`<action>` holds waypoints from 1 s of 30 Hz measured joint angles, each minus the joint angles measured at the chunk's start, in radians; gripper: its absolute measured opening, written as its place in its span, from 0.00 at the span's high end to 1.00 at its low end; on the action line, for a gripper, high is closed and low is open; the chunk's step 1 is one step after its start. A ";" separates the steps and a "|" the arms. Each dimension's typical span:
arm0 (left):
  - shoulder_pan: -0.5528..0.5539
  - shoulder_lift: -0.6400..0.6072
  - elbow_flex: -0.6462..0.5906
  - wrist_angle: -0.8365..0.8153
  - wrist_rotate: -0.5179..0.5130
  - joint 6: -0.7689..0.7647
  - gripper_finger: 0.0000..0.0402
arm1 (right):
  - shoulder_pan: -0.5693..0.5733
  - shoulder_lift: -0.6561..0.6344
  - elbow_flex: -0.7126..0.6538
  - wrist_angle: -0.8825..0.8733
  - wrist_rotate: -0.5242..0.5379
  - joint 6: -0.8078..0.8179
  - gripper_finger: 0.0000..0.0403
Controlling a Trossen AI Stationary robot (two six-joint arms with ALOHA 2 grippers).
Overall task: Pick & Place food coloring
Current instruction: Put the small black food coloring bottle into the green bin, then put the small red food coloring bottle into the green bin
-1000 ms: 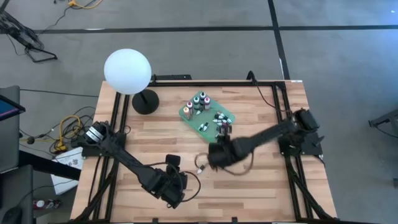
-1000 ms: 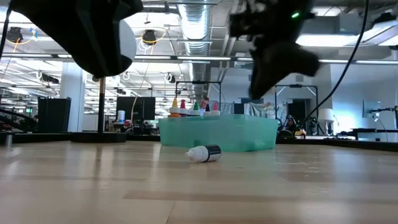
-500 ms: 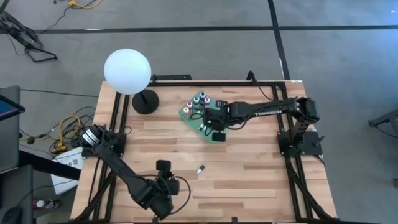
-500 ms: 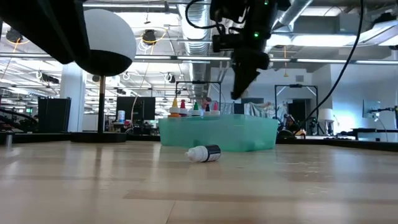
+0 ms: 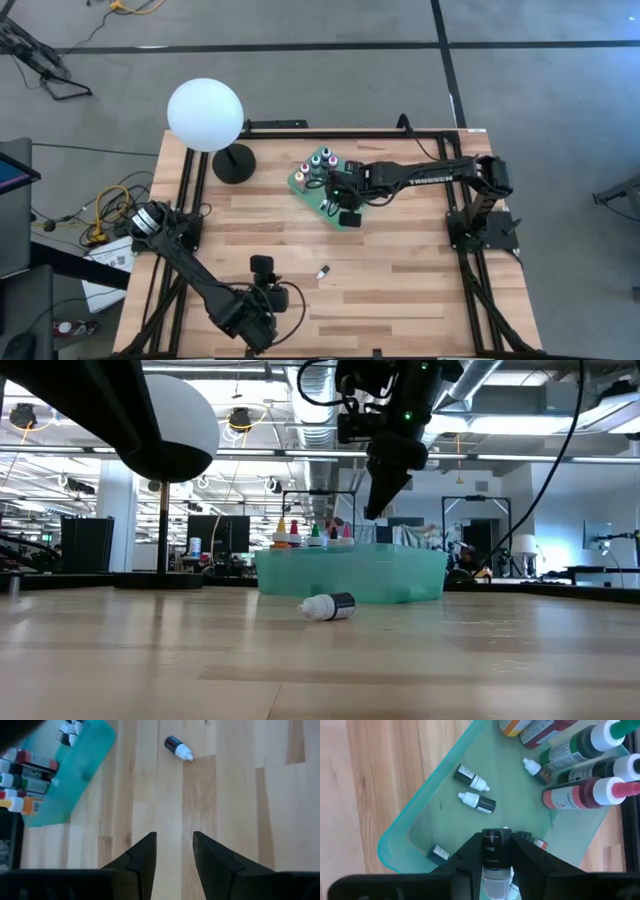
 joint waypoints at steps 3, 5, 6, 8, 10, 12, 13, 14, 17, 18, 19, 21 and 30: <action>0.000 0.000 0.000 -0.002 -0.018 0.007 0.70 | -0.010 0.000 0.000 0.006 0.000 0.024 0.74; 0.000 0.000 0.000 -0.002 -0.020 0.009 0.70 | -0.017 0.000 0.000 0.006 0.000 0.033 0.70; 0.000 0.000 0.000 -0.002 -0.020 0.009 0.70 | -0.020 0.000 0.000 0.006 -0.006 0.035 0.68; 0.000 0.000 0.000 -0.002 -0.020 0.009 0.70 | -0.024 0.000 0.000 0.007 -0.021 0.034 0.64; 0.000 0.000 0.000 -0.002 -0.020 0.009 0.70 | -0.023 0.000 0.000 0.007 -0.023 0.033 0.60; 0.000 0.000 0.000 -0.002 -0.020 0.009 0.70 | -0.017 0.000 0.000 0.007 -0.023 0.032 0.57; 0.000 0.000 0.000 -0.002 -0.020 0.009 0.70 | -0.013 0.000 0.000 0.007 -0.023 0.031 0.55; 0.000 0.000 0.000 -0.002 -0.020 0.009 0.70 | -0.008 -0.001 0.000 0.006 -0.023 0.031 0.54; 0.000 0.000 0.000 -0.002 -0.019 0.007 0.70 | 0.021 -0.022 -0.001 0.003 -0.022 0.032 0.52; 0.000 0.000 0.000 -0.001 -0.016 0.008 0.70 | 0.033 -0.037 -0.001 -0.005 -0.022 0.034 0.51; 0.000 0.000 0.000 -0.002 -0.013 0.009 0.70 | 0.048 -0.053 -0.001 -0.014 -0.021 0.042 0.51; 0.000 0.000 0.000 -0.002 -0.010 0.014 0.70 | 0.081 -0.087 0.000 -0.016 -0.021 0.062 0.51; 0.005 0.000 0.000 -0.001 -0.015 0.023 0.70 | 0.372 -0.254 -0.001 -0.088 0.083 0.213 0.55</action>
